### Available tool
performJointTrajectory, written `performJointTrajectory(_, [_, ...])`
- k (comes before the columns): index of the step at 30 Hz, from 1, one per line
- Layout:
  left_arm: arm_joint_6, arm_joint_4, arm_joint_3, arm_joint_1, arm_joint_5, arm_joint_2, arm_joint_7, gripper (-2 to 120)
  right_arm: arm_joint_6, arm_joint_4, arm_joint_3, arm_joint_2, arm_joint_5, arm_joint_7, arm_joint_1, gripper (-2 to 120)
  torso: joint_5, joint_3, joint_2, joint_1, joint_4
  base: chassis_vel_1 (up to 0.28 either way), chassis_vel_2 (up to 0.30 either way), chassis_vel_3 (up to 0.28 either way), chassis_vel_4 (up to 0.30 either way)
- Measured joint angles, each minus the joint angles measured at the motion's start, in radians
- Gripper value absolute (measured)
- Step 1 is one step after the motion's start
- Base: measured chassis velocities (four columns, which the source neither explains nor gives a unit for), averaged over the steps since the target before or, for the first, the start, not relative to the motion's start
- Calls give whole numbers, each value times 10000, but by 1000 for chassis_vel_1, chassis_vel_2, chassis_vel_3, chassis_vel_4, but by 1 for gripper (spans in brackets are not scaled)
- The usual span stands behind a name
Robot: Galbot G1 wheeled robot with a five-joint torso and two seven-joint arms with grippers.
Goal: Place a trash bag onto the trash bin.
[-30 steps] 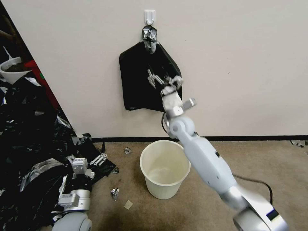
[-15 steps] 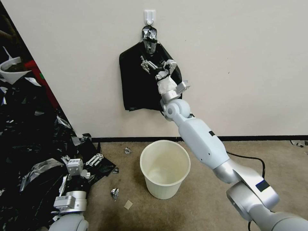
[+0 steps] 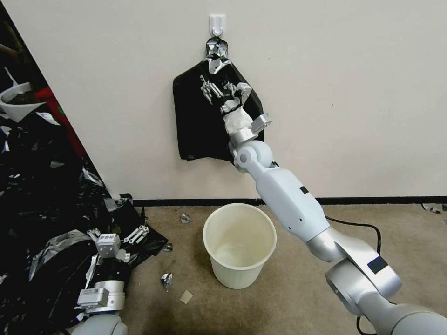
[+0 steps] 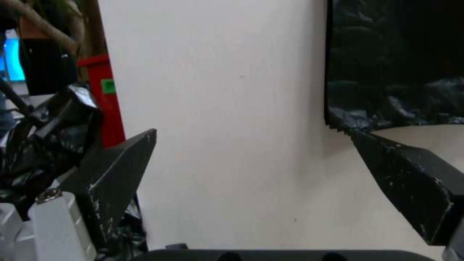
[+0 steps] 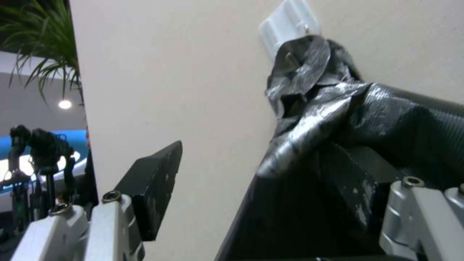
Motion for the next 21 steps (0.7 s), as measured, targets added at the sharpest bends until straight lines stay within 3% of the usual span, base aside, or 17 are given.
performJointTrajectory(21, [-42, 331, 144, -187, 145, -122, -40, 100, -198, 914, 165, 197, 1378, -369, -617, 74, 0, 0, 0, 0, 0, 0, 0, 0, 0])
